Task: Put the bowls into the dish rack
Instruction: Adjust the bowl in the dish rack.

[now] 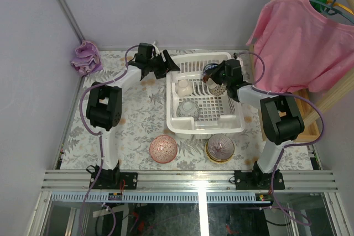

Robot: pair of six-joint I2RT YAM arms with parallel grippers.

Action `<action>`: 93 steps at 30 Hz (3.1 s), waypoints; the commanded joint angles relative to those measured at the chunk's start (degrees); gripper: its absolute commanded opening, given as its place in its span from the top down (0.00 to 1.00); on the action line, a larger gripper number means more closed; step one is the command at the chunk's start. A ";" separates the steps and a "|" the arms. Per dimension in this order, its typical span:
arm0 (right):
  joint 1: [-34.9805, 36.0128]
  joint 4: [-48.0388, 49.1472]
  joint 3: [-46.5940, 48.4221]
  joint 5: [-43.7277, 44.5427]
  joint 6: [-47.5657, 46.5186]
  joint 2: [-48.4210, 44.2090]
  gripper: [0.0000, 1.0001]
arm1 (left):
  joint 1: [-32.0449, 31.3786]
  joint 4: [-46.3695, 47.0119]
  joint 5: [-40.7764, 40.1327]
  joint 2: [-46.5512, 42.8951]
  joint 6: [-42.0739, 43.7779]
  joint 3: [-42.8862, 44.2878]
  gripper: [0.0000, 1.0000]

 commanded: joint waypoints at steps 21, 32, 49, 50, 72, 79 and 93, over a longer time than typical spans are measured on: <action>-0.03 -2.67 13.60 -46.77 -16.00 4.46 1.00 | -0.08 -7.00 -5.63 9.02 2.71 16.72 0.73; -0.02 -10.60 15.41 -54.22 -25.15 2.20 1.00 | -0.13 -7.57 -5.86 10.22 2.82 18.34 0.73; -4.83 -8.92 15.18 -60.18 -24.56 5.71 1.00 | -0.57 -8.39 -6.70 9.13 3.87 17.60 0.72; -5.18 -9.02 15.65 -60.99 -24.50 6.29 1.00 | -0.53 -8.55 -6.73 9.16 3.95 17.78 0.72; -6.24 -55.07 33.72 -54.46 -53.05 15.69 1.00 | -0.60 -9.57 -7.17 8.88 4.84 17.79 0.72; -7.00 -59.62 32.83 -50.58 -57.24 17.53 1.00 | -0.62 -9.83 -7.33 8.57 5.07 17.63 0.72; -7.87 -60.60 32.36 -39.08 -56.01 19.40 1.00 | -0.83 -10.00 -8.12 8.56 5.46 17.21 0.72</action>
